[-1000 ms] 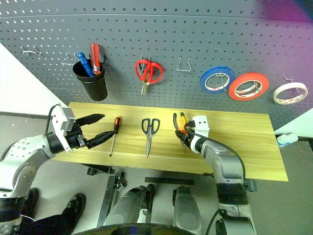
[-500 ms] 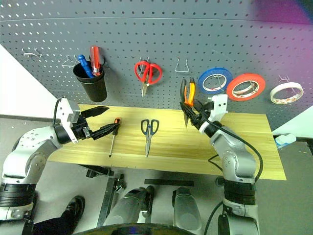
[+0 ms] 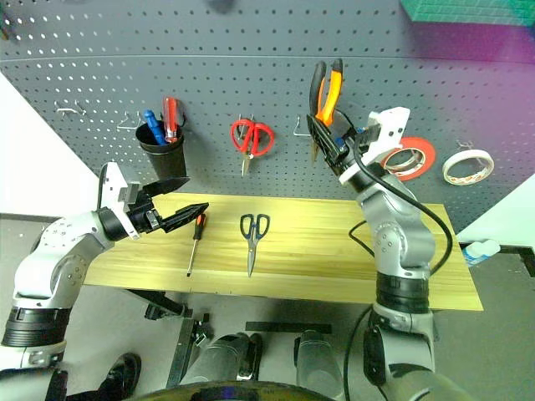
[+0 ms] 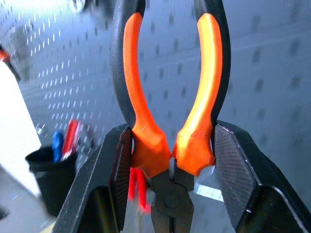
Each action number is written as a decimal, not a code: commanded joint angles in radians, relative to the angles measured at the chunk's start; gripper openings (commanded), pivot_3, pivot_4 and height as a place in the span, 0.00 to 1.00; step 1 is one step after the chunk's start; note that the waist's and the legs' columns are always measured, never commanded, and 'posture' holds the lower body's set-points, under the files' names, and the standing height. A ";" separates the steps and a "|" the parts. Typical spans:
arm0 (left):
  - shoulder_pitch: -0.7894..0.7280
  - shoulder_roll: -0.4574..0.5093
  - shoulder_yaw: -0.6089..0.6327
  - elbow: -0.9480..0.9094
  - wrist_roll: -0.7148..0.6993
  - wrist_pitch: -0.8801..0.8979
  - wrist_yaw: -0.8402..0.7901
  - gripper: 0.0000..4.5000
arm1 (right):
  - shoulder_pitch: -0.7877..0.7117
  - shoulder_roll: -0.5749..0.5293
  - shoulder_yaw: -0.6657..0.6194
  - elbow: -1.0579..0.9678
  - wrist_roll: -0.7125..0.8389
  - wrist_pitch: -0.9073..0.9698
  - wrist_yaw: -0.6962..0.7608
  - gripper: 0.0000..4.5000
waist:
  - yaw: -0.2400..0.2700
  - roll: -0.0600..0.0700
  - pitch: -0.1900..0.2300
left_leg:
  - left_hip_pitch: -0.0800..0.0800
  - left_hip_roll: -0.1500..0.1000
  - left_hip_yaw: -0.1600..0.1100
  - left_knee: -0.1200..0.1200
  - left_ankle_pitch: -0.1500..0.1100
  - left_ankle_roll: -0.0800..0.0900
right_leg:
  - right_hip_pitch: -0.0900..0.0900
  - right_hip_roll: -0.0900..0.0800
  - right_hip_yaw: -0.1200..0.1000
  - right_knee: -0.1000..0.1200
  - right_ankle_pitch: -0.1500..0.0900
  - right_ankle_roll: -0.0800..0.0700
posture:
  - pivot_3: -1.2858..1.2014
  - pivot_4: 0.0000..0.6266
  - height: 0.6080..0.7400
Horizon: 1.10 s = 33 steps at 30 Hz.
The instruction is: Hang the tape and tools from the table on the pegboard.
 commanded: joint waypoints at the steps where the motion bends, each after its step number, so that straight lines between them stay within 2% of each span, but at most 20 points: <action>1: -0.026 -0.005 0.006 -0.004 0.007 -0.027 0.003 1.00 | -0.081 0.036 0.038 0.098 -0.085 -0.142 -0.036 0.47 | -0.010 0.001 -0.004 | 0.001 0.000 0.000 0.000 -0.001 0.001 | 0.001 0.001 0.000 0.000 0.000 0.000 | 0.48 0.00 1.00; 13: -0.016 -0.009 0.008 -0.021 0.012 -0.027 0.003 1.00 | -0.266 0.111 0.064 0.475 -0.204 -0.434 -0.092 0.47 | -0.025 0.001 -0.008 | 0.002 0.003 0.001 0.000 0.004 -0.005 | 0.000 0.005 0.004 0.006 0.001 -0.002 | 0.50 0.00 1.00; 33: 0.058 0.004 0.025 -0.090 -0.010 0.007 0.019 1.00 | -0.424 0.155 0.049 0.787 -0.239 -0.639 -0.148 0.47 | -0.023 0.002 -0.011 | 0.011 0.005 0.003 -0.001 0.004 -0.005 | 0.003 0.008 0.007 0.011 0.002 -0.005 | 0.51 0.00 1.00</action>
